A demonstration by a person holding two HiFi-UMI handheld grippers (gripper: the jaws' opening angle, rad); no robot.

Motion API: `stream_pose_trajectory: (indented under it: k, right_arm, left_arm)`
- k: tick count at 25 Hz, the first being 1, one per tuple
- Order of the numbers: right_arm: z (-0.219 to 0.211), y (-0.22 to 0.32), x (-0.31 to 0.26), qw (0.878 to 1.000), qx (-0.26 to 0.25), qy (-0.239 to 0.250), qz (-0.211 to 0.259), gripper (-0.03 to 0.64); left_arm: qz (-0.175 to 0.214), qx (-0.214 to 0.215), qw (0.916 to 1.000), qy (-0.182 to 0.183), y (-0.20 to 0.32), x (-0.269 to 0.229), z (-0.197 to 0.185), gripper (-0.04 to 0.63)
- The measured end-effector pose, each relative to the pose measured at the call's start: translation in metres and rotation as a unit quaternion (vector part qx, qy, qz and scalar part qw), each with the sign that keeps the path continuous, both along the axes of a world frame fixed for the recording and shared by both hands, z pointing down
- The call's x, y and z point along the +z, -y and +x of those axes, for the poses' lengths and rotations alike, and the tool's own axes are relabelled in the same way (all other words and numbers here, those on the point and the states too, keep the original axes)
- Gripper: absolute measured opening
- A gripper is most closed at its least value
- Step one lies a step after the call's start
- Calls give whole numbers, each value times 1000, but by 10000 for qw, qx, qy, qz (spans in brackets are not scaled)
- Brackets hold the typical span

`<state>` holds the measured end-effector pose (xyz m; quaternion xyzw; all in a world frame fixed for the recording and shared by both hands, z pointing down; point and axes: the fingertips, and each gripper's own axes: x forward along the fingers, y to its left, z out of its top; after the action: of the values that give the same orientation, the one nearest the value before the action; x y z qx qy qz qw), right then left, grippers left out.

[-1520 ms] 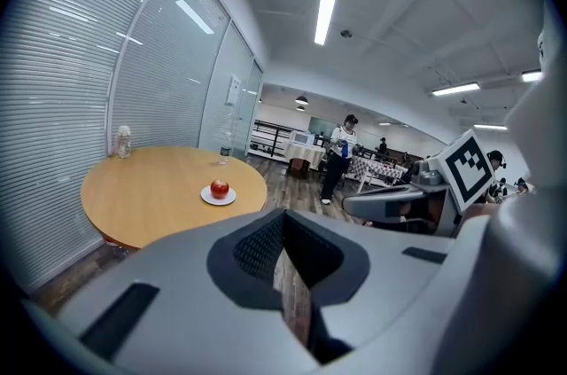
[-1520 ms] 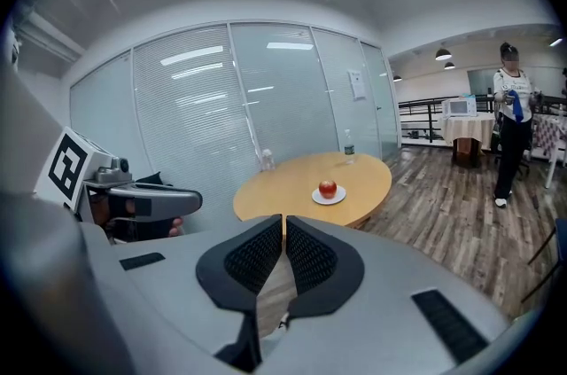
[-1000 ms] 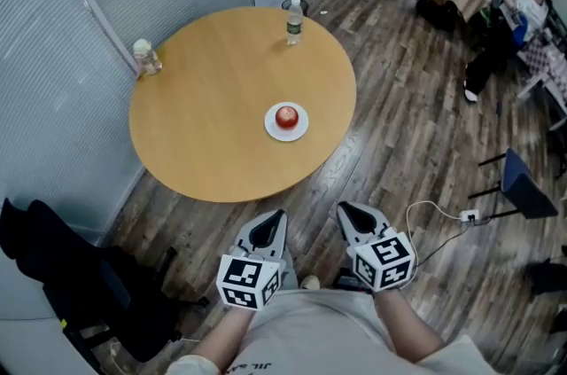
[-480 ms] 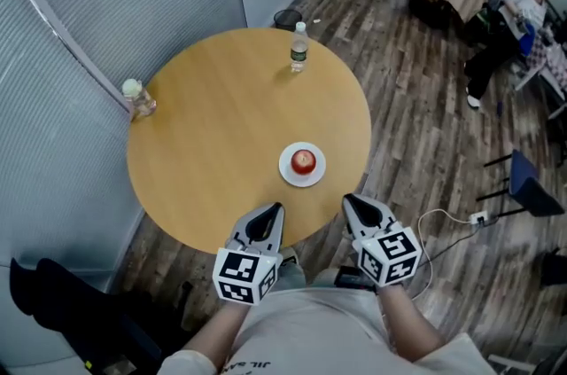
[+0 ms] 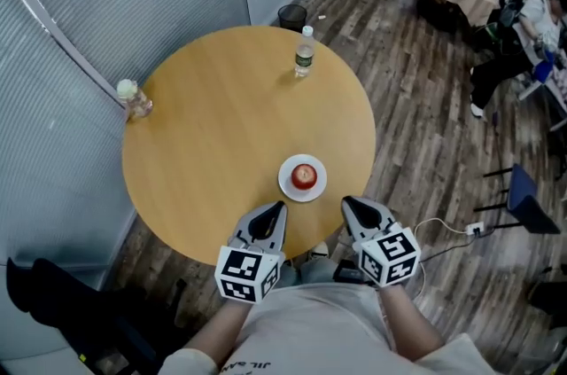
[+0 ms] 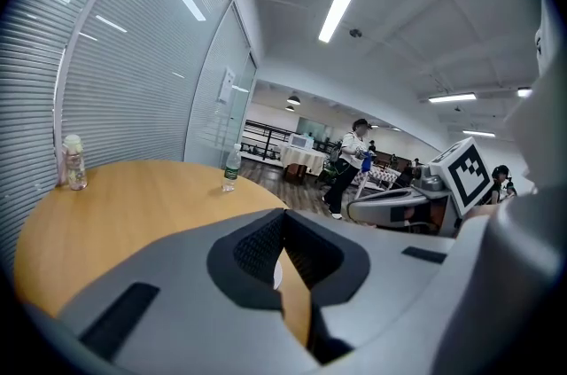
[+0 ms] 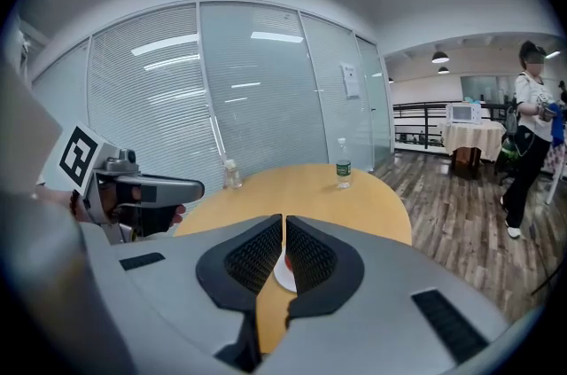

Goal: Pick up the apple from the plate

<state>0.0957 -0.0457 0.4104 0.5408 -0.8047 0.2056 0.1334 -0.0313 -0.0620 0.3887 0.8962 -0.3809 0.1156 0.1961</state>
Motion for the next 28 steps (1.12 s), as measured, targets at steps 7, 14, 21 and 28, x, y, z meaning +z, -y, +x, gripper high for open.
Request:
stream_pose_trajectory:
  k: [7, 14, 21, 28]
  right_arm:
    - [2, 38, -11, 9983, -574, 4, 143, 35]
    - [0, 51, -3, 9961, -861, -152, 102, 35]
    - [1, 56, 16, 9950, -972, -228, -19, 35]
    - [-7, 64, 39, 9937, -1073, -264, -206, 35]
  left_arm:
    - [-97, -328, 9994, 46, 26, -1, 10, 3]
    - [-163, -463, 9988, 77, 38, 5, 16, 3]
    - [-309, -467, 9983, 158, 40, 22, 20, 3]
    - [-480, -465, 9975, 217, 42, 40, 20, 3]
